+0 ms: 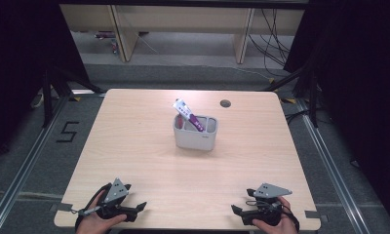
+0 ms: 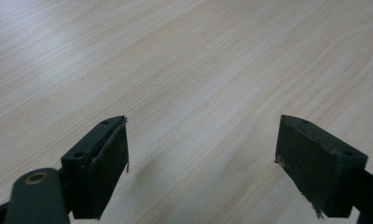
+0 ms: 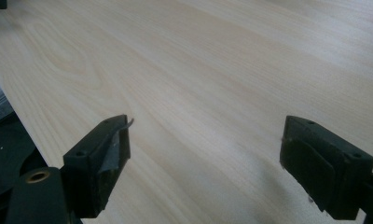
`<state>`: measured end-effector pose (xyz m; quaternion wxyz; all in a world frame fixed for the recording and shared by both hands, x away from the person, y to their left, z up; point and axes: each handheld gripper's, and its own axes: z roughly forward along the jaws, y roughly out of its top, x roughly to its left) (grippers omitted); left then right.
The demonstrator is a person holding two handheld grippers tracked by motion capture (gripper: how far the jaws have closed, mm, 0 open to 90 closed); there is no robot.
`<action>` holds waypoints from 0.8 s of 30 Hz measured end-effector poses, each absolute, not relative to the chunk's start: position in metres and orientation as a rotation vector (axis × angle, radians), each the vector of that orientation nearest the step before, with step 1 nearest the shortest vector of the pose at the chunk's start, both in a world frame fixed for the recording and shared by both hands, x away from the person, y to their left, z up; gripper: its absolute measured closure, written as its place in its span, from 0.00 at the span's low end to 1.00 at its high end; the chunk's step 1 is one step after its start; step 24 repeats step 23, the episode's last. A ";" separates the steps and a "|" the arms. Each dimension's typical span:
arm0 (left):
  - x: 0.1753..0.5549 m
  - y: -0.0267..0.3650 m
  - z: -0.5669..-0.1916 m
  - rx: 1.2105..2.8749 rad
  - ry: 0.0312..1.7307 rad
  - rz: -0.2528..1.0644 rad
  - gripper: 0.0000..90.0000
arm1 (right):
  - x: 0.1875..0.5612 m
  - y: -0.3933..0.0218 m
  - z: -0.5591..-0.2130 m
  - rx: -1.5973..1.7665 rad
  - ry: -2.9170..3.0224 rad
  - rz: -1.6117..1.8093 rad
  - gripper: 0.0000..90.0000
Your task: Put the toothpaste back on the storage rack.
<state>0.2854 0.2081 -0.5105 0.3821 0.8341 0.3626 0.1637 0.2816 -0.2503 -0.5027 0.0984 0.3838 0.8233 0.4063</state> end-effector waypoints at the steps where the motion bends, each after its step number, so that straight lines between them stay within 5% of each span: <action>1: 0.285 0.208 -0.510 2.125 0.928 0.418 0.18 | 0.282 -0.251 -0.503 1.122 2.450 1.199 0.19; 24: 0.284 0.208 -0.510 2.120 0.937 0.414 0.18 | 0.282 -0.250 -0.503 1.144 2.431 1.174 0.19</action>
